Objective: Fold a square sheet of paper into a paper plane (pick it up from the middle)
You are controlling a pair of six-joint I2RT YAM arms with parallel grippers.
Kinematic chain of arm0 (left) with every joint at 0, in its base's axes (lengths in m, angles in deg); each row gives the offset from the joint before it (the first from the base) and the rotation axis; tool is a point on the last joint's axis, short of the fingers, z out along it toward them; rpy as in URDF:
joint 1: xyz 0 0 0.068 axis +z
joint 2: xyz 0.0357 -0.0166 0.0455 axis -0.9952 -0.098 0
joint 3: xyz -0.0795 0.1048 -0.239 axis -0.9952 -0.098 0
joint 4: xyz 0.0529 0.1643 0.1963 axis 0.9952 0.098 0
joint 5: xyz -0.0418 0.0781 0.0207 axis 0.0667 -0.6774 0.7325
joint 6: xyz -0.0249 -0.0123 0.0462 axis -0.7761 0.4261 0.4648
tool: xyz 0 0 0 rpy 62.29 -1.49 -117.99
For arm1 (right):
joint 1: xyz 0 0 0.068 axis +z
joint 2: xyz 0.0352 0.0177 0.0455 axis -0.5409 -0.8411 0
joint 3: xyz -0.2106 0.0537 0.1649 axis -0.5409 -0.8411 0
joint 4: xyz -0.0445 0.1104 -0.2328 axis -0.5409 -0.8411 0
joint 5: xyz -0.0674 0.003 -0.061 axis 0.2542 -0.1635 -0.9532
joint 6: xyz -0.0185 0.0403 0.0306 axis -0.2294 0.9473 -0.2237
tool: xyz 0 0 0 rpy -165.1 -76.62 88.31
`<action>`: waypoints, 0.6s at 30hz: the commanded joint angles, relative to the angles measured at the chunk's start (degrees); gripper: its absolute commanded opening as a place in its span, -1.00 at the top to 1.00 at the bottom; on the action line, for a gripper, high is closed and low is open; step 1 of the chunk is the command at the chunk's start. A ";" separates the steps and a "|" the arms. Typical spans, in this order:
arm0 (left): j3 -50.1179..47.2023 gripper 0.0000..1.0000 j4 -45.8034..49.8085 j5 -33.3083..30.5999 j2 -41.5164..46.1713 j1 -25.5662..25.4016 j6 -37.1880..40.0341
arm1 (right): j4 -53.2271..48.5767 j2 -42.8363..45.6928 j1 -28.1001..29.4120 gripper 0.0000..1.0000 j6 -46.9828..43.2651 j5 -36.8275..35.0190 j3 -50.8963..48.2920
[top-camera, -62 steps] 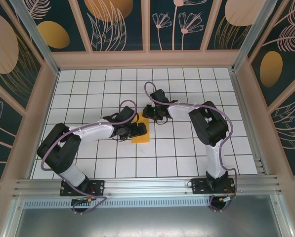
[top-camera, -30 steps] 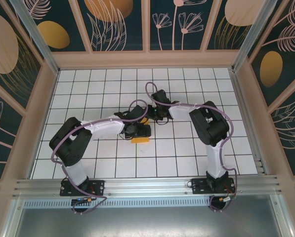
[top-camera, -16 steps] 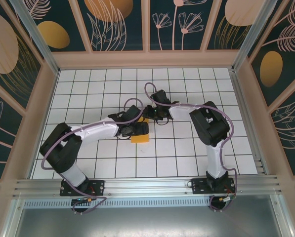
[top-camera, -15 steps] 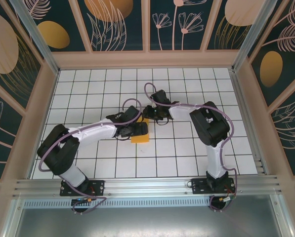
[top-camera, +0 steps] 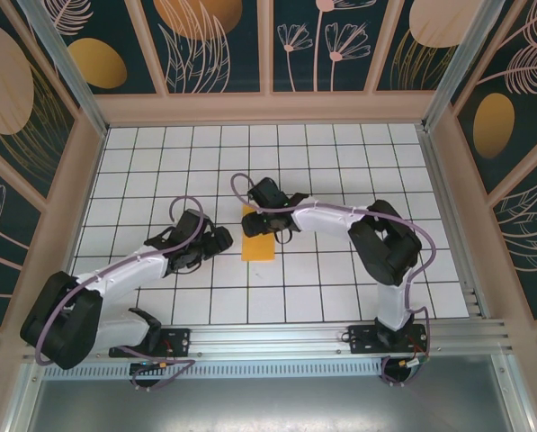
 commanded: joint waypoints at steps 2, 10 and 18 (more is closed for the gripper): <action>-2.23 -0.84 -3.30 1.97 2.08 1.59 -1.01 | -4.32 1.55 2.29 -0.39 -4.58 -1.58 -1.45; -4.06 -0.86 -4.22 2.43 2.80 2.31 -1.04 | -5.55 -0.37 5.43 -0.79 -9.48 -1.17 -2.59; -4.34 -0.87 -3.47 1.64 2.91 2.57 -1.09 | -6.86 -4.21 6.57 -0.86 -11.63 -2.22 -2.88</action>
